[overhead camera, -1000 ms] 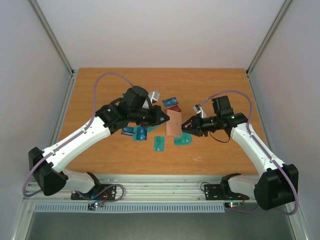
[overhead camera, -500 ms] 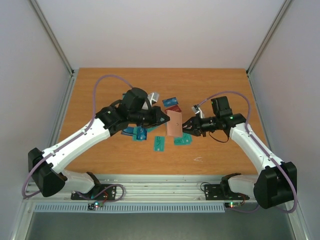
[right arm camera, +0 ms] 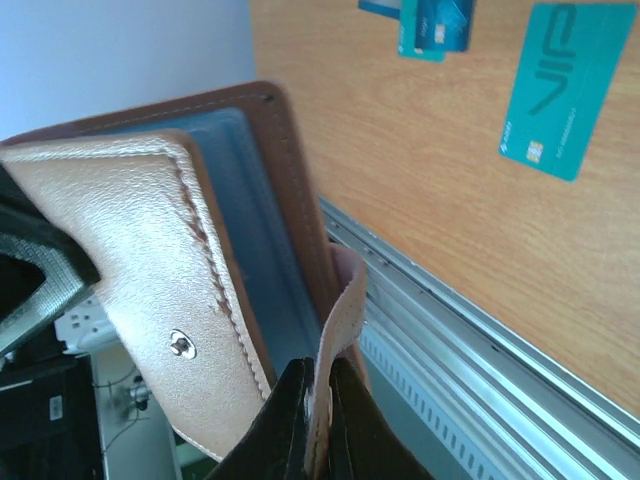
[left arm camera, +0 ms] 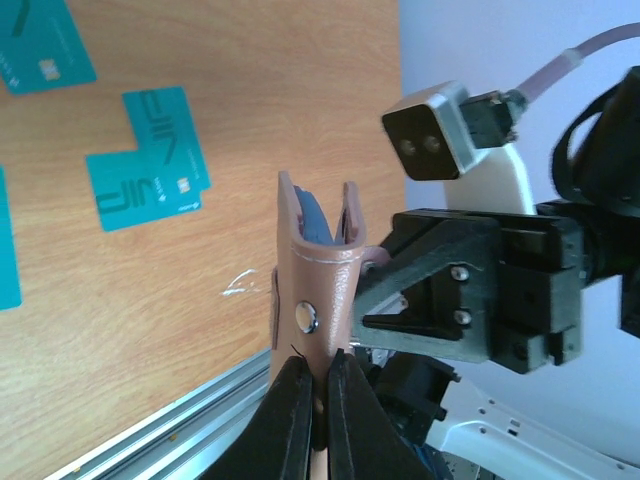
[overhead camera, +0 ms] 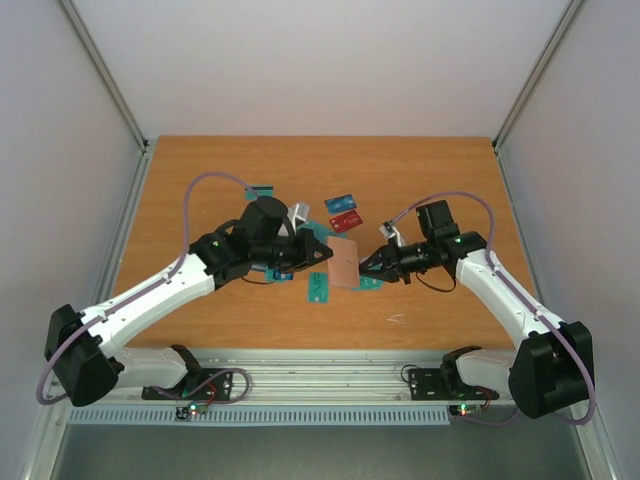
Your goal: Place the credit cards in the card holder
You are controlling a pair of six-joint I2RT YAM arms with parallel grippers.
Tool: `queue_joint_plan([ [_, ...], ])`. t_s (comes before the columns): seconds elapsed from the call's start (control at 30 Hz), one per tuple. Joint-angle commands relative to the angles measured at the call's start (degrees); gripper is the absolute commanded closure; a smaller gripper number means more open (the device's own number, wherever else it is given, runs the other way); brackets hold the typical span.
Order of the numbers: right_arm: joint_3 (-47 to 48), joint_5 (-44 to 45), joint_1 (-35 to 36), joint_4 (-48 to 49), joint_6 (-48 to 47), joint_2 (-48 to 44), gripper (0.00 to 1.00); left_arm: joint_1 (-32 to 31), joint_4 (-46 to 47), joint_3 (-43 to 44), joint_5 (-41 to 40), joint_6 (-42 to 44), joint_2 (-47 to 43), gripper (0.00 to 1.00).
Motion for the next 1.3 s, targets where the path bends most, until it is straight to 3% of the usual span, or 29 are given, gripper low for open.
queue_joint_plan([
  [0.0,-1.61,3.15,2.67,-4.22,0.02,-1.05,0.99,-0.28,6.93,-5.23,1.55,-2.56,-1.67,1.0],
  [0.2,-6.59,8.96,5.48,-3.77,2.86,-1.33,0.99,-0.27,10.99,-13.38,2.68,-2.43,-0.83,1.0],
  [0.3,-8.74,9.87,7.26,-1.65,3.99,-0.35,0.99,-0.28,12.35,-15.8,3.63,-1.65,1.62,0.95],
  [0.5,-10.86,12.68,9.11,0.36,4.91,2.51,0.99,-0.28,6.74,-15.28,2.71,3.98,8.42,0.52],
  [0.67,-11.97,14.79,9.67,1.84,5.87,6.72,0.99,-0.79,-2.1,-12.75,-1.45,9.7,11.36,0.37],
  [1.03,-12.39,18.18,9.96,-1.78,6.25,8.35,0.99,-9.78,-12.68,-2.73,-9.58,10.95,15.34,0.33],
  [1.27,-14.64,17.6,9.95,-4.02,9.3,4.0,0.99,-15.56,-23.95,11.26,-15.82,10.39,24.17,0.3],
])
